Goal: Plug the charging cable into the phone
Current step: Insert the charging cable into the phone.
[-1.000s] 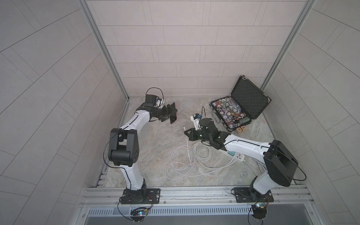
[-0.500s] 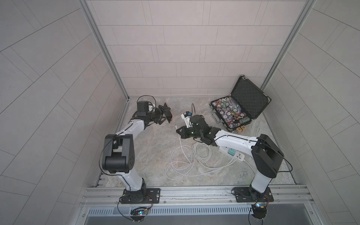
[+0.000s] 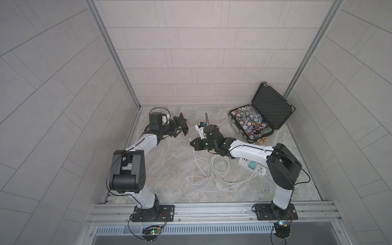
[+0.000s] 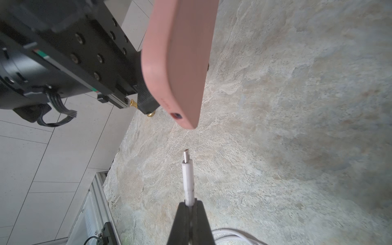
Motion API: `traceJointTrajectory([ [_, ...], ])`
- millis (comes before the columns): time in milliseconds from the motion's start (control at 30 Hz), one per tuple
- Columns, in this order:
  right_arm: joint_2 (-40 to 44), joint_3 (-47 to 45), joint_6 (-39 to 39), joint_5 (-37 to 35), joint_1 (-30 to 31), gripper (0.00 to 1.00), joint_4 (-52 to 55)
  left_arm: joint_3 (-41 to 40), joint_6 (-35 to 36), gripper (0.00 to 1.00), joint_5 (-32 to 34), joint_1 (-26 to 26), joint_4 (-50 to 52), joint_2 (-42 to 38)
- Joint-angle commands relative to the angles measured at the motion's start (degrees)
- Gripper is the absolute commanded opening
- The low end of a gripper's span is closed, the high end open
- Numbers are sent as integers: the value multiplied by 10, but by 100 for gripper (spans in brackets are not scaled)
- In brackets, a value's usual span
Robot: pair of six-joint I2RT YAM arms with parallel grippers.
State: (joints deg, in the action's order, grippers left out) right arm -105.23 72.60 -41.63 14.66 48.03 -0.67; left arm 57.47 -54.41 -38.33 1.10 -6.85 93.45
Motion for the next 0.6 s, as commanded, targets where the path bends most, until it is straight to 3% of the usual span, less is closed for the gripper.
traceJointTrajectory([
  [0, -4, 23, 0, -4, 2, 0, 7, -3, 18, 56, -10, 11, -26, -28],
  [567, -2, 29, -8, -7, -11, 0, 22, -6, 28, 55, 8, 21, -13, -43],
])
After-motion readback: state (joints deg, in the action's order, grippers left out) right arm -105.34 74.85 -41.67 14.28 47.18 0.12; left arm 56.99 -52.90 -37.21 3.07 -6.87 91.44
